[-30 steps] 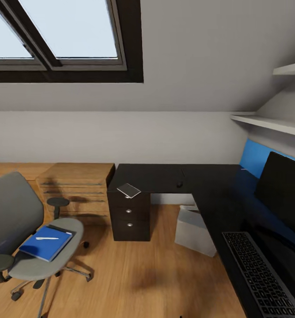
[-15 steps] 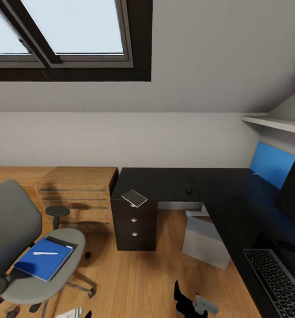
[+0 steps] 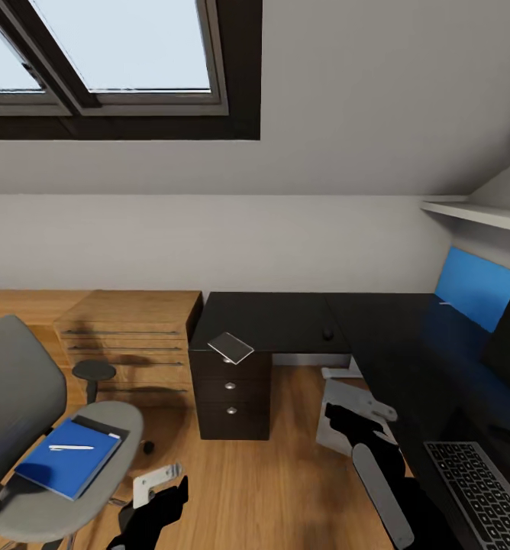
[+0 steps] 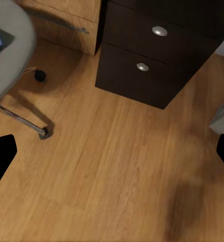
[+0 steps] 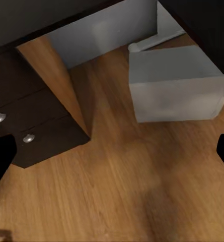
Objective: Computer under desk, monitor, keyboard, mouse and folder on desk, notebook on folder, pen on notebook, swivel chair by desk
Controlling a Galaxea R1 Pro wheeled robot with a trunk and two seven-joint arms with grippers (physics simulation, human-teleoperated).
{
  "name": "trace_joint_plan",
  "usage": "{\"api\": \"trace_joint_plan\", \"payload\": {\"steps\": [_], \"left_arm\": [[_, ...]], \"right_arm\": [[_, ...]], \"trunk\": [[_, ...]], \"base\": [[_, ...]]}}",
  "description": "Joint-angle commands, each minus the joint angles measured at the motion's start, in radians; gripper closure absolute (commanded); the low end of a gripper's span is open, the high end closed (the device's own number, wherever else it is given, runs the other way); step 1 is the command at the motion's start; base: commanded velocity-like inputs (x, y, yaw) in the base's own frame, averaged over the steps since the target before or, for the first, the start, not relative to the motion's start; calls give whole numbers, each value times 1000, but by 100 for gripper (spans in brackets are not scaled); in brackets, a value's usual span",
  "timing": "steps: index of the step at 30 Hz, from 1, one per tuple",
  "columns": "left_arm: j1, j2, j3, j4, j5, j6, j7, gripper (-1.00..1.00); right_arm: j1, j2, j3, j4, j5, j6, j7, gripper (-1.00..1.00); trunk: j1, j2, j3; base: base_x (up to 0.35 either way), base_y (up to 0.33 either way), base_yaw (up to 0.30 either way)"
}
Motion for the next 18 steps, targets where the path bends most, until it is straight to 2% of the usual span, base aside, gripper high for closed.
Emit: {"api": "trace_joint_plan", "payload": {"steps": [1,5,8,18], "left_arm": [[-1,0,-6,0,11,1,15,-100],[-1,6,-2,-1,12,2,15,-100],[-1,7,-3,-1,12,4,15,-100],[-1,7,-4,-1,13,6,15,-100]], "right_arm": [[-5,-3,-4,1,-4,0,-9,-100],[-6,0,-5,24,-2,-7,-15,-100],[-6,3,-7,27,-3,-41,-21,-100],[-6,-9,-7,75,16,-53,-19,-100]], "trunk": [[0,-1,-1],[0,-1,-1],[0,-1,-1],[0,-1,-1]], "base": [[118,0,0],[263,0,0],[325,0,0],[333,0,0]]}}
